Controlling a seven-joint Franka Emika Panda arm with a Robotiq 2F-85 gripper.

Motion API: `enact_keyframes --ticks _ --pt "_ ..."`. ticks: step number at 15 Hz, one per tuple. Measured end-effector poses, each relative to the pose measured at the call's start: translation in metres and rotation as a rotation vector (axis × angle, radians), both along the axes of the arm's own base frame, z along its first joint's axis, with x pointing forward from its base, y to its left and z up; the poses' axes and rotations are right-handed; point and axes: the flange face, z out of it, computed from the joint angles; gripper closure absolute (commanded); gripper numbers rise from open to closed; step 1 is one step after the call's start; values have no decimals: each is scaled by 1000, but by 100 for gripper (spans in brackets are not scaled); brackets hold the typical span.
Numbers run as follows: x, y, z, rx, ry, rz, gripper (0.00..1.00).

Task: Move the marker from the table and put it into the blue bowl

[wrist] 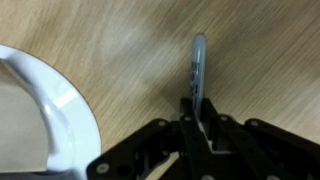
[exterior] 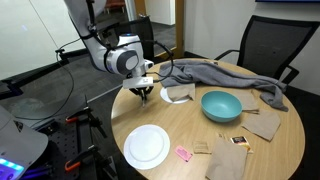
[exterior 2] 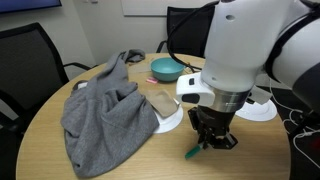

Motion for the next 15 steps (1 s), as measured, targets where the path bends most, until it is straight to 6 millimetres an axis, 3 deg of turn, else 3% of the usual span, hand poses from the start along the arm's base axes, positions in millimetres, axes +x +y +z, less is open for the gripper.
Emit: enact_keyframes --ticks 5,11,15 --pt "12 -7 30 43 -39 -122 96" --pt "30 -43 101 40 -153 -359 96" --pt "41 -70 135 39 -208 -548 96"
